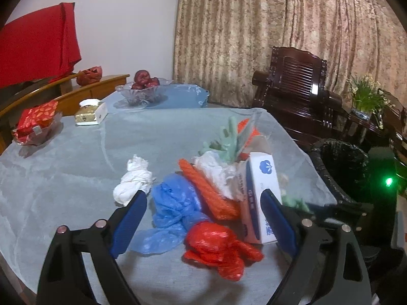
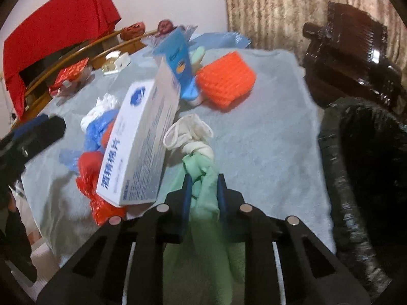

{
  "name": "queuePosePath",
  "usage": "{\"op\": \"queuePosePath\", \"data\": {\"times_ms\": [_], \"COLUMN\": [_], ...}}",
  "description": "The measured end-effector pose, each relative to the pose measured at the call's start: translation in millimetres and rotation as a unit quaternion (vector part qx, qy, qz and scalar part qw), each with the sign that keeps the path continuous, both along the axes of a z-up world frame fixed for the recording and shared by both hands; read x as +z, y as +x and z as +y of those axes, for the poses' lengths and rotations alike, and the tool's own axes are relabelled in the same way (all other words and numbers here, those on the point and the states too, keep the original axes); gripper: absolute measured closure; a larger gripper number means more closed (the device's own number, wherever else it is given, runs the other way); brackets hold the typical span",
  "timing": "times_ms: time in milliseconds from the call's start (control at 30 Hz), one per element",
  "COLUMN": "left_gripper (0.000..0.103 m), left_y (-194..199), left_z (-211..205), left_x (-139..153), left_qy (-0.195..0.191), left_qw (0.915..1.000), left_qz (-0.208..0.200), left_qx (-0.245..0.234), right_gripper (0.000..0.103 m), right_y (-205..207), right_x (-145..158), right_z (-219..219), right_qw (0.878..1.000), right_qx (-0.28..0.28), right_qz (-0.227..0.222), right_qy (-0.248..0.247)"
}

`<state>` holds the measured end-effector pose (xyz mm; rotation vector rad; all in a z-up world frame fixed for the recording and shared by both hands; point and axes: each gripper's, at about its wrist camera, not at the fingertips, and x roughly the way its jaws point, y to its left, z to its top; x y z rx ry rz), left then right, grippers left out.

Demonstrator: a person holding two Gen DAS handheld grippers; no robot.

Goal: Collect trash
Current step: 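Grasp the green rubber gloves with the right tool, then grasp the blue alcohol-pads box with the left tool while the right tool holds the gloves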

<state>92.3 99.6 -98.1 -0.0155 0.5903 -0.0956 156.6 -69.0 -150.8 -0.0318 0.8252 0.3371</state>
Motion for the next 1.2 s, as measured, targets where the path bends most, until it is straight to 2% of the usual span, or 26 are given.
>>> {"op": "queuePosePath", "data": {"times_ms": [200, 567, 733, 1033, 1200], "left_gripper": [0.019, 0.021, 0.021, 0.021, 0.031], "left_y": [5.7, 11.4, 17.0, 36.4, 52.0], "left_z": [-26.0, -82.9, -105.2, -122.9, -125.4], "left_x": [-0.9, -20.2, -32.3, -48.9, -60.4], "left_qy": [-0.011, 0.008, 0.024, 0.049, 0.053], "left_qw": [0.9995, 0.996, 0.996, 0.9972, 0.9948], "left_qz": [0.007, 0.028, 0.033, 0.045, 0.086], "left_qx": [-0.031, -0.085, -0.079, -0.034, -0.012], "right_gripper": [0.085, 0.085, 0.085, 0.085, 0.085], "right_y": [-4.0, -18.7, -22.7, -23.7, -22.5], "right_x": [19.6, 36.8, 39.3, 30.8, 30.4], "right_z": [-27.2, -75.8, -90.4, -113.0, -119.8], "right_qw": [0.999, 0.996, 0.995, 0.993, 0.993], "right_qx": [-0.03, -0.07, -0.083, -0.102, -0.11], "right_qz": [-0.025, -0.054, -0.058, -0.05, -0.05], "right_qy": [0.004, -0.005, -0.005, 0.003, 0.009]}}
